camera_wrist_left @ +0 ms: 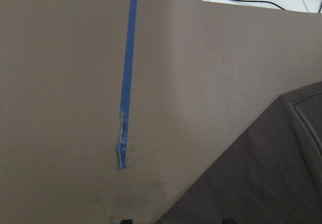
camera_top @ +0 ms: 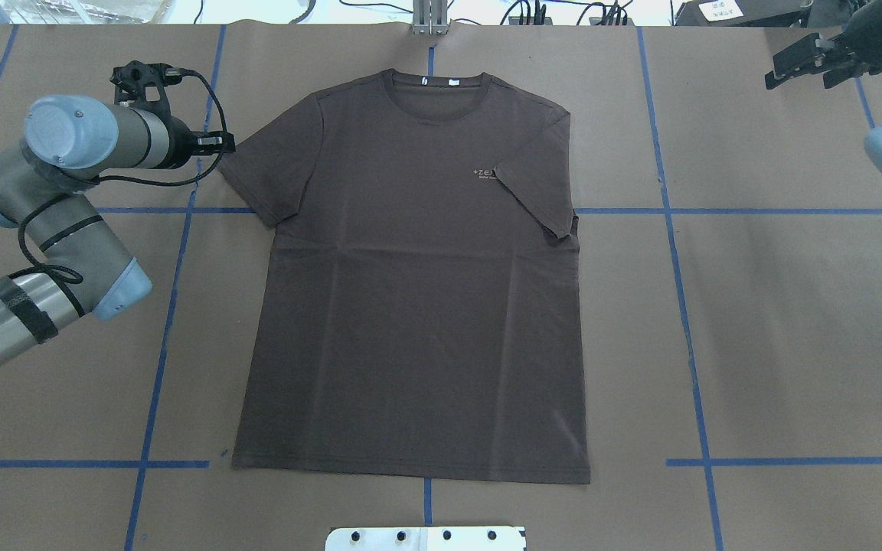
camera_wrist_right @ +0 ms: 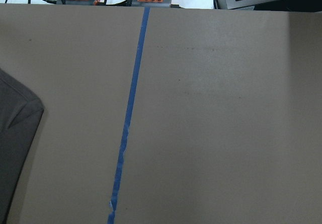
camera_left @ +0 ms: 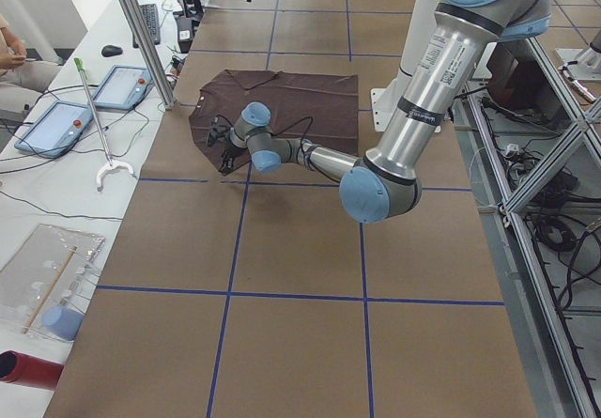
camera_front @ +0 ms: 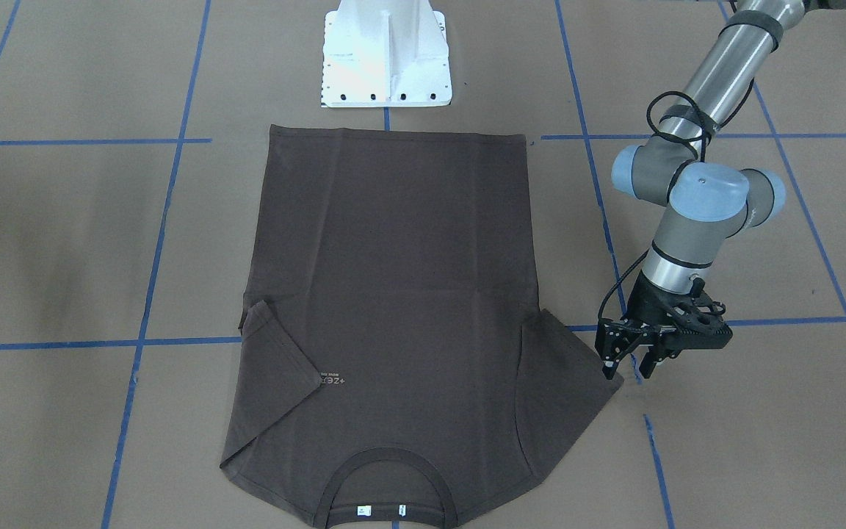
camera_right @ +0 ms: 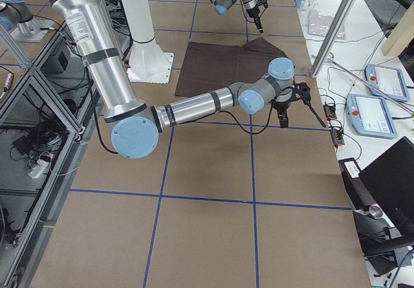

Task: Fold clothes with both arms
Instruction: 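Move the left gripper to the sleeve nearest it while the right arm withdraws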

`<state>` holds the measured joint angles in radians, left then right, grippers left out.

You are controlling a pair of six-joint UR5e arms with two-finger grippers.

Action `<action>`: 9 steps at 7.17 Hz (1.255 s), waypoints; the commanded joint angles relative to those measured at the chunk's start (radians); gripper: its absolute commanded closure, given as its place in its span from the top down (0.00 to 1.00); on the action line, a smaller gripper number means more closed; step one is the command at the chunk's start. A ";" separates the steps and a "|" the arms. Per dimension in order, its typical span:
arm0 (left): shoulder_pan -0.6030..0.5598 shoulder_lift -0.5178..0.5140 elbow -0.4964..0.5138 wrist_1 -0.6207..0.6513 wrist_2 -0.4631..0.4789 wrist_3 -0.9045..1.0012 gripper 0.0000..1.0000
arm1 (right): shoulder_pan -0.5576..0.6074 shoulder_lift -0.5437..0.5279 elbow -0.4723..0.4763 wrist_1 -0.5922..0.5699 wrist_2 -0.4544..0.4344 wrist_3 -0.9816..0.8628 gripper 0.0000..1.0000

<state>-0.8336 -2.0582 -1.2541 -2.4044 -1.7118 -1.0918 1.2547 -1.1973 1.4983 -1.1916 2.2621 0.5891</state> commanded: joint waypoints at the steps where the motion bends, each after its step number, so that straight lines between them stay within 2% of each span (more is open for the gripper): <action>1: 0.017 -0.022 0.042 -0.002 0.011 0.009 0.64 | 0.000 -0.001 -0.001 0.000 -0.004 0.000 1.00; 9: 0.019 -0.026 0.065 -0.004 0.011 0.082 0.60 | 0.000 0.001 -0.001 0.000 -0.010 -0.002 1.00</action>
<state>-0.8146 -2.0842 -1.1916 -2.4083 -1.7012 -1.0124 1.2548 -1.1965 1.4972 -1.1919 2.2511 0.5886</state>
